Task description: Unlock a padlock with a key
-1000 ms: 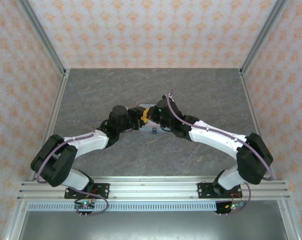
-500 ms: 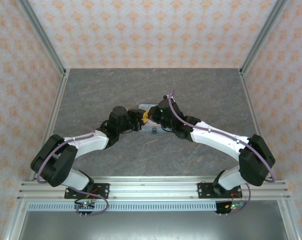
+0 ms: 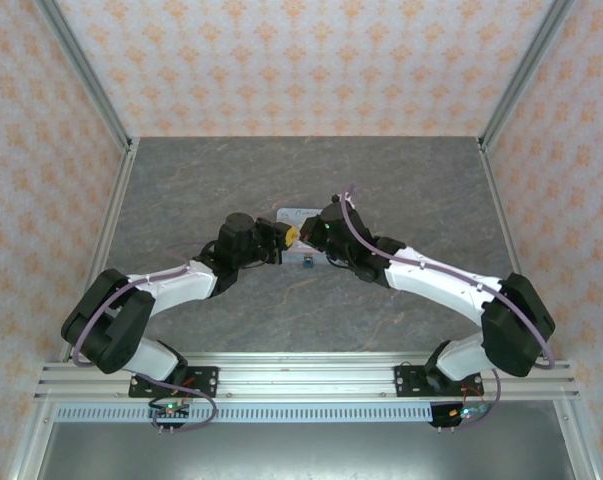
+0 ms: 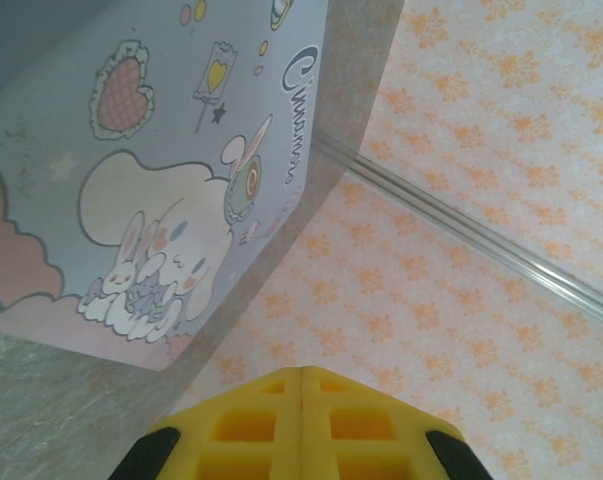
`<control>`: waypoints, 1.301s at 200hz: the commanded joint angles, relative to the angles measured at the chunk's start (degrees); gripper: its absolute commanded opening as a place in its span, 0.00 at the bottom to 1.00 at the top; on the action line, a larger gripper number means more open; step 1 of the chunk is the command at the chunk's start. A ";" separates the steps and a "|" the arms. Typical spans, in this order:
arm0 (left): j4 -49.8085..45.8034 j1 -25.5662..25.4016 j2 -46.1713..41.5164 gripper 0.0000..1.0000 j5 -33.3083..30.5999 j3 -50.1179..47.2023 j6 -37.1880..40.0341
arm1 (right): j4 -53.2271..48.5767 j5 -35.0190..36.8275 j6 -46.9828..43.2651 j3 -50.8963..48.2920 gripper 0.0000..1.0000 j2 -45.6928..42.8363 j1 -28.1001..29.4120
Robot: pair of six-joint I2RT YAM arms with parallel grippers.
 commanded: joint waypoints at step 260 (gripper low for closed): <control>8.34 -0.04 4.18 0.00 1.75 16.62 40.84 | 47.58 -18.21 14.33 -15.35 0.38 -3.86 -11.51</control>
